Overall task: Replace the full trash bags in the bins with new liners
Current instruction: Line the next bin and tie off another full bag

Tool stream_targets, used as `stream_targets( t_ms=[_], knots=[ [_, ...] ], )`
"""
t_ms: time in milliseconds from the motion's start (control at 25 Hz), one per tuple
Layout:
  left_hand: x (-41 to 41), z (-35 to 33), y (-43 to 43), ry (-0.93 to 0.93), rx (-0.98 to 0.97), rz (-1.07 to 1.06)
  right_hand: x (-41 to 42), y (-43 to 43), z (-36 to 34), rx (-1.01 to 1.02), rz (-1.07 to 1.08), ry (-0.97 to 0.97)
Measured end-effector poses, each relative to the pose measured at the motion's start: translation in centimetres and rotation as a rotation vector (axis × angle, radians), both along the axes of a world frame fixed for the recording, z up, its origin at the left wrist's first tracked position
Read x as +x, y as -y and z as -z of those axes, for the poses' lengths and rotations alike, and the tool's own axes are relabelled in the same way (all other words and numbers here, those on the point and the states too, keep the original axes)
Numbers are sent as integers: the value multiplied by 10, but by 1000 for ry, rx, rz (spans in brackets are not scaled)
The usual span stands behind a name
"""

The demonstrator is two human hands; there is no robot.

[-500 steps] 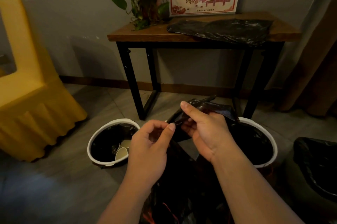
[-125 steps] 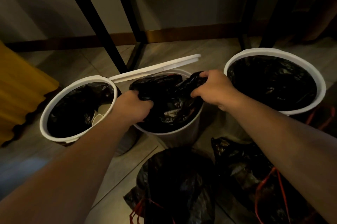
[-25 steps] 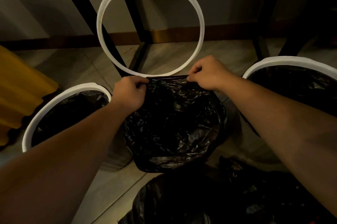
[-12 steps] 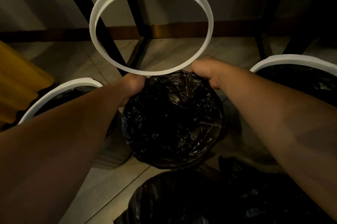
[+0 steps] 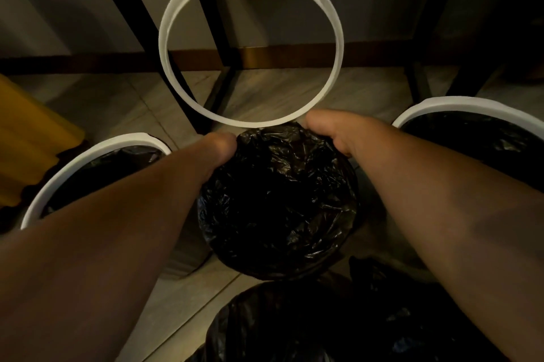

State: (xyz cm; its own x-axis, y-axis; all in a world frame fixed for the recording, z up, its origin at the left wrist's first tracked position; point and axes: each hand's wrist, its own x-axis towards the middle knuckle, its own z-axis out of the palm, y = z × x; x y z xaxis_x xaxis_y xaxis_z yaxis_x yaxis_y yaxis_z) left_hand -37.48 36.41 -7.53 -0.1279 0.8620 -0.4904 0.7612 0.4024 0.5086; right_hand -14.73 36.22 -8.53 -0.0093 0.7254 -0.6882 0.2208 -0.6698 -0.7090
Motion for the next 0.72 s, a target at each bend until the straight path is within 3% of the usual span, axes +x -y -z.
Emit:
stream_targets(
  t_ms=[120,320,480,600,720],
  knots=[
    [-14,-10,28,-120,210,46,10,8,4,-5,42,20],
    [-42,-9,137,-44,525,6,19,33,11,130,211,9],
    [-57,10,189,59,481,-85,14,73,16,235,428,3],
    [-66,20,192,254,365,-233,3,105,17,303,516,-16],
    [-72,26,186,333,318,-300,-7,127,24,244,627,-107]
  ],
)
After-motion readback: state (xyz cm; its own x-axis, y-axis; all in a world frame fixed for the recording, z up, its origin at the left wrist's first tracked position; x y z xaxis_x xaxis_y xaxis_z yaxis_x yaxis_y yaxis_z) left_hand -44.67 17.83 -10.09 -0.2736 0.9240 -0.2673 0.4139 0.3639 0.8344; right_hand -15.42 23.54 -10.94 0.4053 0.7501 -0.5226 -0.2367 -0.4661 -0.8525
